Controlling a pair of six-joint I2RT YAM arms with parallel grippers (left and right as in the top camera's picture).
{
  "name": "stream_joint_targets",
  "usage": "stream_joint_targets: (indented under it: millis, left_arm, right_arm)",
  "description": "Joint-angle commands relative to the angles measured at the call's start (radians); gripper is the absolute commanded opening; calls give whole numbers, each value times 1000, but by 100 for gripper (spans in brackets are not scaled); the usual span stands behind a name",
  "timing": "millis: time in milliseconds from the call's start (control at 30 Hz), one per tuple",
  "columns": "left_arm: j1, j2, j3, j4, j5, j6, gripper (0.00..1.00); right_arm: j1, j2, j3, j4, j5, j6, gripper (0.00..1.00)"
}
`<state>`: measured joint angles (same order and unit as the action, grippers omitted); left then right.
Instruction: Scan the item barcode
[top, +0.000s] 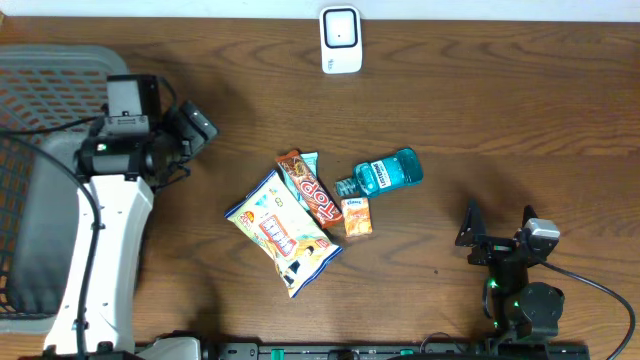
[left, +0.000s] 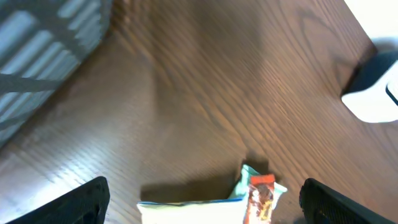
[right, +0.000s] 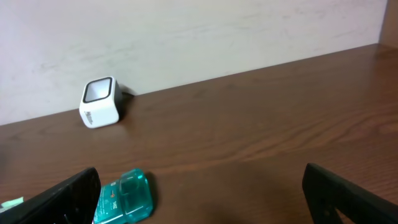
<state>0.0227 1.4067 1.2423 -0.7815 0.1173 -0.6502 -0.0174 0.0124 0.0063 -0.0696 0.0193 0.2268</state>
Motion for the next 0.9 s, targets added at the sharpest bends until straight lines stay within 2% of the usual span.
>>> stream_joint_targets:
  millis: [0,333,467,667,867]
  left_arm:
    - [-70,60,-53,-3,81,-12,98]
    - [-227,60,-53,28,67,-11,98]
    - [-267,60,-53,28,-3,-11,98]
    - [-272,57,-53,31,-18,-11,98]
    - [-272,21,-43,39,-17,48,98]
  right_arm:
    - [-2,-6,-1,-3,5,1,99]
    - [-2,-6,-1,-3,5,1,99]
    - [-2,-6,-1,-3,5,1,99]
    - [-2,-6,-1,-3,5,1,99]
    - [-2,-6,-1,-3,5,1,99]
